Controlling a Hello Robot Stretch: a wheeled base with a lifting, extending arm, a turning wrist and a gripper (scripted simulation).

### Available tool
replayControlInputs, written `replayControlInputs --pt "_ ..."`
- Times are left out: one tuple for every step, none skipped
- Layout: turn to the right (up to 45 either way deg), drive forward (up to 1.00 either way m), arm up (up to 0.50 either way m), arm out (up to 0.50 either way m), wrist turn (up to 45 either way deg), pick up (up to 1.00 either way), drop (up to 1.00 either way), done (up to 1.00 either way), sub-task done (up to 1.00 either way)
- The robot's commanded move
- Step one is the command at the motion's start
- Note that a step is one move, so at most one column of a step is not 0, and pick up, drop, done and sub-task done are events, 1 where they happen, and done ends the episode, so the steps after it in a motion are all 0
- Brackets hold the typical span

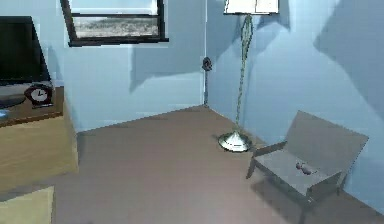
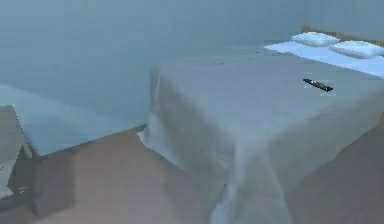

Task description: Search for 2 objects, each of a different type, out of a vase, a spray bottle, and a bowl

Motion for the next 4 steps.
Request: replayControlInputs --pt "-27.0 0.00 0.00 0.00 0.0 0.00 0.00 0.00 0.00" --pt "0.0 1.00 0.00 0.00 0.0 0.00 0.00 0.00 0.00" --pt "-12.0 0.00 0.00 0.00 0.0 0.00 0.00 0.00 0.00" --pt "0.0 0.20 0.00 0.00 0.0 0.00 0.00 0.00 0.00"
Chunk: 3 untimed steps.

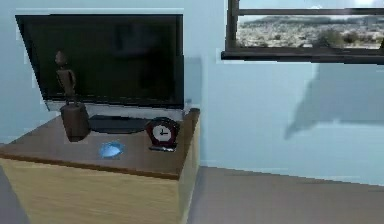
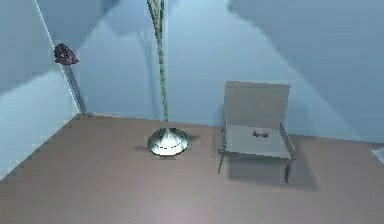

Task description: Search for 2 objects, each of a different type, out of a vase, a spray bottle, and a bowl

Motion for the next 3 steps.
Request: replayControlInputs --pt "-9.0 0.00 0.00 0.00 0.0 0.00 0.00 0.00 0.00" --pt "0.0 0.30 0.00 0.00 0.0 0.00 0.00 0.00 0.00" --pt "-18.0 0.00 0.00 0.00 0.0 0.00 0.00 0.00 0.00"
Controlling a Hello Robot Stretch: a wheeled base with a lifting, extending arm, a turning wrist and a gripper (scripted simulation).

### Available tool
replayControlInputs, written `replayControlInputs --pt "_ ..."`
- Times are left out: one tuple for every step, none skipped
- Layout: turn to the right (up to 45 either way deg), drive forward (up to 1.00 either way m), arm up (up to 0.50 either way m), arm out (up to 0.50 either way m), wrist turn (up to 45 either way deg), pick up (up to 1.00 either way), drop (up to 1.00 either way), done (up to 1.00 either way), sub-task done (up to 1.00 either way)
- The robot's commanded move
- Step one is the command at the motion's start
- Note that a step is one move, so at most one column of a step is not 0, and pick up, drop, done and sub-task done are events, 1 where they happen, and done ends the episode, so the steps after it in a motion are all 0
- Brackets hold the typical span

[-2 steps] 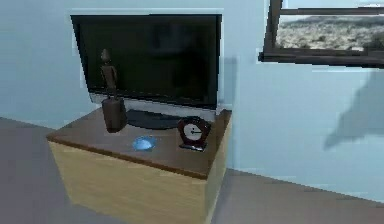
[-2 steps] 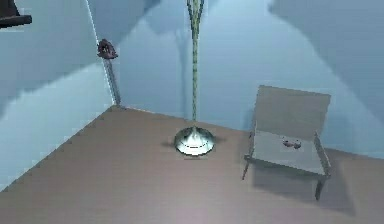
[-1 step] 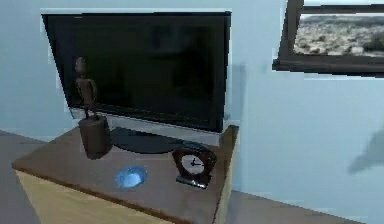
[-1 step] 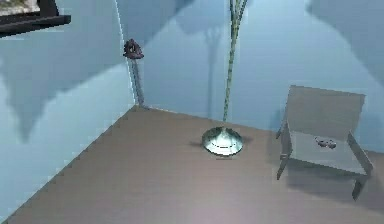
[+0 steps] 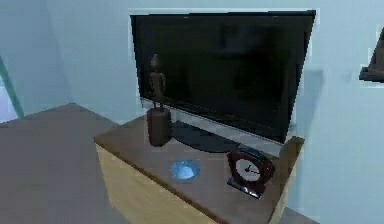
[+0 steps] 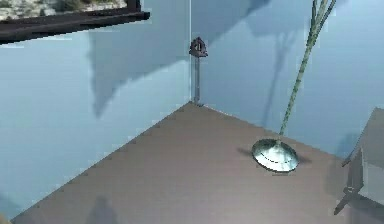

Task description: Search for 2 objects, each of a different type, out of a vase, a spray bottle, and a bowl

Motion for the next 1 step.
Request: replayControlInputs --pt "0.0 0.00 0.00 0.00 0.0 0.00 0.00 0.00 1.00"
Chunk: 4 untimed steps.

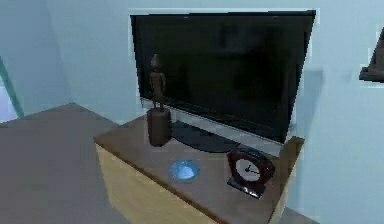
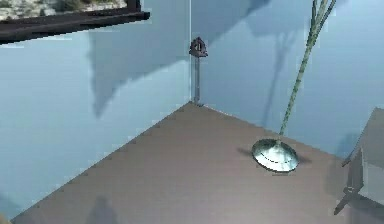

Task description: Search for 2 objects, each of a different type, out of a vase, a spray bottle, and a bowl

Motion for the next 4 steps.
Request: replayControlInputs --pt "45.0 0.00 0.00 0.00 0.0 0.00 0.00 0.00 0.00" --pt "6.0 0.00 0.00 0.00 0.0 0.00 0.00 0.00 0.00" --pt "0.0 0.35 0.00 0.00 0.0 0.00 0.00 0.00 0.00" --pt "-33.0 0.00 0.00 0.00 0.0 0.00 0.00 0.00 0.00"
